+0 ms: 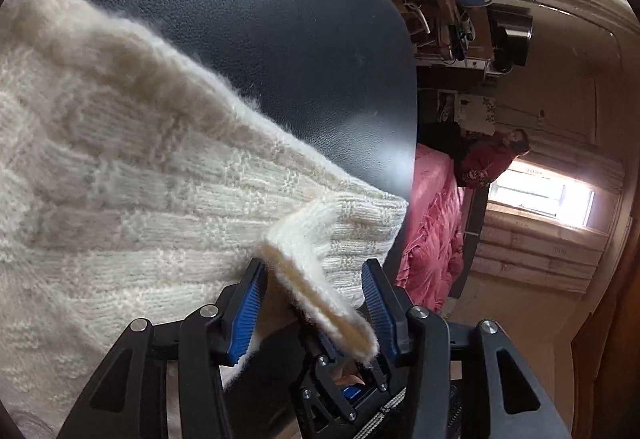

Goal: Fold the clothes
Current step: 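Grasp the sleeve cuff with the left gripper while the right gripper releases it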

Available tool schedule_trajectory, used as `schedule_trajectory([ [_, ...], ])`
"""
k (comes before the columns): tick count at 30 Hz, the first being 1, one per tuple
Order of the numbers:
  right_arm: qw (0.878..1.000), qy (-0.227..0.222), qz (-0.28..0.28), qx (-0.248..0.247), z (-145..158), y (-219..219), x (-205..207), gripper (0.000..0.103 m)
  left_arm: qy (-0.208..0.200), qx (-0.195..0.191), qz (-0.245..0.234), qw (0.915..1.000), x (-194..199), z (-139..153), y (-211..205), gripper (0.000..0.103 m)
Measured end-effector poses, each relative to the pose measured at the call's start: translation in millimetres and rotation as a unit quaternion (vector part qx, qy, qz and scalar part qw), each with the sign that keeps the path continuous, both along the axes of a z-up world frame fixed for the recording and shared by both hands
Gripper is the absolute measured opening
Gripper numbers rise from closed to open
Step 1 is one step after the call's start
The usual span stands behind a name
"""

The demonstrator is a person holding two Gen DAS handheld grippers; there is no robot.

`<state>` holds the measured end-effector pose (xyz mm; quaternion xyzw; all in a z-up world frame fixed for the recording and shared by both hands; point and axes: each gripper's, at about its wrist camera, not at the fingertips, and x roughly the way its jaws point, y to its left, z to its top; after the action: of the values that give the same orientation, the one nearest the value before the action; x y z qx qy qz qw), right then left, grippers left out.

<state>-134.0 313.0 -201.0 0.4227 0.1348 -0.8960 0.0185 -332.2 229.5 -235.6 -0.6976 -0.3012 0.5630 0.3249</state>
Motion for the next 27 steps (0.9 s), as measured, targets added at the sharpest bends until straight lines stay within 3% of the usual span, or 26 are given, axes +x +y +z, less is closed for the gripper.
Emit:
schedule_trajectory([
  [1, 1.0, 0.001, -0.001, 0.0, -0.6, -0.8, -0.2, 0.007, 0.009, -0.008, -0.003, 0.9999, 0.9, 0.2, 3.4, 0.027],
  [2, 1.0, 0.002, -0.003, -0.001, -0.9, -0.5, -0.4, 0.007, 0.02, -0.015, -0.005, 0.9997, 1.6, 1.5, 6.2, 0.006],
  [4, 1.0, 0.006, -0.013, -0.004, 0.9, 1.5, 0.1, 0.008, 0.049, -0.022, -0.004, 0.9985, 2.9, 10.0, 9.2, 0.006],
  [7, 0.999, 0.017, -0.039, -0.031, 12.3, 10.8, 3.9, 0.026, 0.096, -0.026, 0.011, 0.995, 4.5, 37.1, -1.1, 0.006],
  [8, 0.996, 0.02, -0.052, -0.074, 16.0, 19.3, 7.1, 0.036, 0.115, -0.024, 0.023, 0.9928, 2.8, 49.6, -8.0, 0.006],
  [11, 0.968, 0.023, -0.093, -0.232, 25.7, 49.2, 18.2, 0.042, 0.18, -0.015, 0.065, 0.9814, -5.0, 95.8, -38.4, 0.006],
  [14, 0.914, 0.026, -0.132, -0.384, 35.4, 79.0, 29.3, 0.06, 0.222, -0.004, 0.096, 0.9702, -12.9, 138.3, -71.6, 0.006],
  [15, 0.886, 0.021, -0.134, -0.444, 32.2, 84.4, 31.8, 0.063, 0.235, -0.003, 0.105, 0.9663, -13.8, 151.1, -83.7, 0.006],
  [17, 0.817, 0.009, -0.128, -0.562, 20.8, 88.7, 35.4, 0.067, 0.254, 0.001, 0.121, 0.9596, -14.4, 174.0, -107.6, 0.006],
  [18, 0.784, 0.004, -0.126, -0.607, 14.2, 83.9, 35.4, 0.075, 0.263, 0.002, 0.127, 0.9564, -13.6, 183.8, -118.5, 0.006],
  [20, 0.717, -0.005, -0.12, -0.686, 1.2, 71.8, 34.5, 0.079, 0.28, 0.003, 0.139, 0.9498, -11.3, 202.4, -140.5, 0.006],
  [22, 0.668, -0.011, -0.119, -0.734, -8.1, 55.5, 28.1, 0.083, 0.297, -0.008, 0.147, 0.9433, -6.3, 215.8, -161.5, 0.006],
  [23, 0.654, -0.012, -0.122, -0.746, -10.8, 46.9, 23.9, 0.084, 0.307, -0.019, 0.149, 0.9396, -2.5, 220.3, -169.1, 0.006],
  [24, 0.649, -0.013, -0.126, -0.75, -12.0, 39.5, 18.4, 0.084, 0.318, -0.031, 0.15, 0.9357, 2.1, 223.1, -176.2, 0.006],
  [27, 0.645, -0.02, -0.13, -0.753, -12.2, 15.4, 3.0, 0.084, 0.335, -0.062, 0.153, 0.9276, 12.9, 225.9, -198.1, 0.006],
])
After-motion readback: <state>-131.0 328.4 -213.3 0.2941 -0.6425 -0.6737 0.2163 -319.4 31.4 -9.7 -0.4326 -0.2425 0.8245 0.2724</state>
